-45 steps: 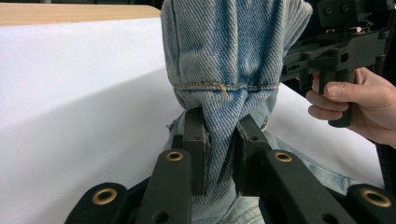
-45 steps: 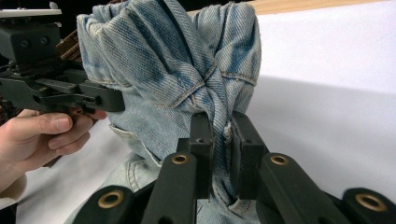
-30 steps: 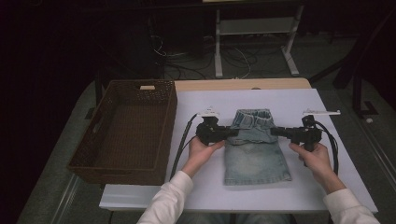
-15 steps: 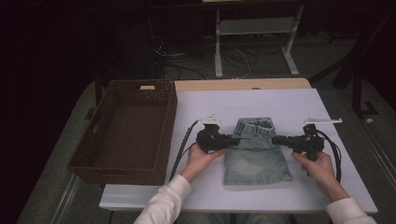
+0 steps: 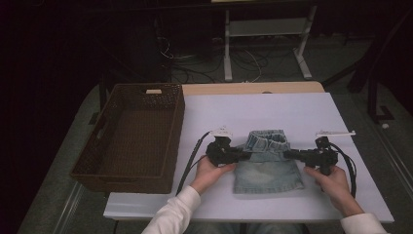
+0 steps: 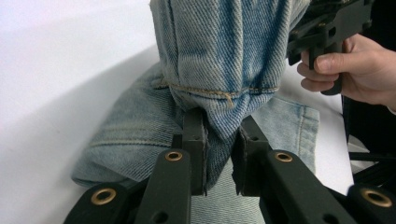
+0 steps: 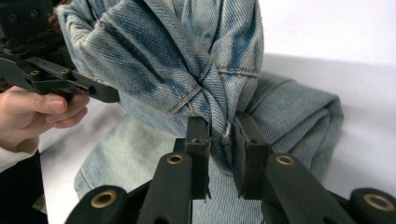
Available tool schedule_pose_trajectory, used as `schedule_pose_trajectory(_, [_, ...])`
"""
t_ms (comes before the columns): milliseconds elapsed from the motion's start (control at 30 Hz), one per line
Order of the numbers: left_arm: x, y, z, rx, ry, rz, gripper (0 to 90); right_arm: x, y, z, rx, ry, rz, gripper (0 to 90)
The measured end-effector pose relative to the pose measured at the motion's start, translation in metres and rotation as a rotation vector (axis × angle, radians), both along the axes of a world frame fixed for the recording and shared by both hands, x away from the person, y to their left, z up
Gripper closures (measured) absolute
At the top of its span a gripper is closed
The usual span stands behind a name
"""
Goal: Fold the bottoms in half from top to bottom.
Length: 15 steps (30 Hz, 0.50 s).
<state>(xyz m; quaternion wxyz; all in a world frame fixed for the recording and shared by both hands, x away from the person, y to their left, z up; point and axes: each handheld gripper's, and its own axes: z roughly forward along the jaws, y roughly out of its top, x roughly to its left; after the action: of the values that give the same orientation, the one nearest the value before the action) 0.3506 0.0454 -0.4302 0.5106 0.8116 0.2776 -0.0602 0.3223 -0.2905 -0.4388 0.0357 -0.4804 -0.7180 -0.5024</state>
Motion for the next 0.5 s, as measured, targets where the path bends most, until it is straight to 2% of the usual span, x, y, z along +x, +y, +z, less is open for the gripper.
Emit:
schedule_pose_trajectory(100, [-0.0026,-0.0001,-0.0010,0.006,-0.011,-0.002,76.7,-0.0024,0.0006,-0.0010,-0.009,0.011,-0.002,75.6])
schedule_pose_trajectory(400, [-0.0037,0.0005,-0.0055,-0.003,-0.003,-0.004,76.7,-0.0082,0.0036,-0.0014,-0.036,0.005,-0.013,72.4])
schedule_pose_trajectory(500, [-0.0036,0.0000,-0.0060,-0.010,0.003,0.000,76.7,-0.0083,0.0033,-0.0014,-0.029,0.015,-0.024,70.0])
